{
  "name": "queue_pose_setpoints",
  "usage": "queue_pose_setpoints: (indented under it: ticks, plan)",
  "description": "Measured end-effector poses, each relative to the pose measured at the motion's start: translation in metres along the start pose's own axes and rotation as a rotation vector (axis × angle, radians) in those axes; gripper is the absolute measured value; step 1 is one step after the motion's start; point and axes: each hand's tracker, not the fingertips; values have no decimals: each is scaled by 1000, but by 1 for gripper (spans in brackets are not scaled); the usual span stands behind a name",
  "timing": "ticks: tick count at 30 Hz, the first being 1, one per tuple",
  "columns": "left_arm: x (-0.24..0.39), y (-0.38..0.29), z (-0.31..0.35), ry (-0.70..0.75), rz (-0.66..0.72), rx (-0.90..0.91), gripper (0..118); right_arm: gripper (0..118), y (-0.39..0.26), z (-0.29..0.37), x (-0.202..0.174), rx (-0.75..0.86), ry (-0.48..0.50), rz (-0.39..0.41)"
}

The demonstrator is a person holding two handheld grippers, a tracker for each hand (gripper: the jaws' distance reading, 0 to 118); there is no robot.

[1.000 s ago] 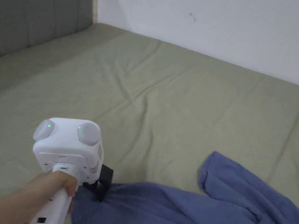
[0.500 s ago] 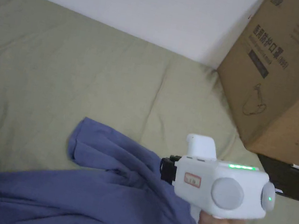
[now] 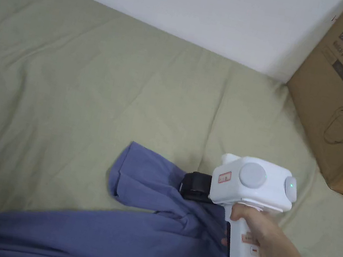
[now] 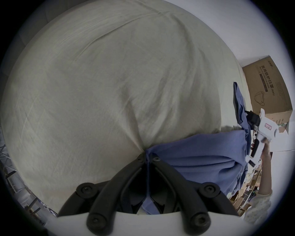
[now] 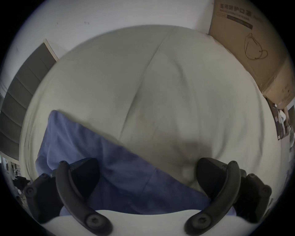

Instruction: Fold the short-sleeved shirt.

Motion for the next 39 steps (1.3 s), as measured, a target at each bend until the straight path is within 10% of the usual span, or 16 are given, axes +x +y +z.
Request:
queue_pose_setpoints:
  ticks: [10, 12, 14, 17, 18, 21, 29, 39]
  plan:
    - [0, -5, -1, 0, -3, 29, 2, 109, -7, 18, -22, 32, -126, 25]
    - [0, -6, -1, 0, 7, 35, 2, 76, -23, 36, -22, 103, -98, 1]
    - [1, -10, 0, 6, 6, 50, 2, 4, -38, 51, -16, 158, -147, -13]
    - [6, -14, 0, 30, -16, 77, 2, 4, -56, 57, 6, 119, -210, -150]
    - [8, -17, 0, 39, -18, 88, 2, 4, -56, 59, -5, 74, -46, -191]
    - [9, -20, 6, 40, 4, 120, 2, 4, -42, 66, 26, 72, -12, -339]
    - [3, 0, 47, -181, 189, 239, 2, 4, 5, 157, 7, 252, -99, -81]
    - [98, 114, 158, -162, 7, 527, 2, 4, 120, 304, -8, 653, -210, 11]
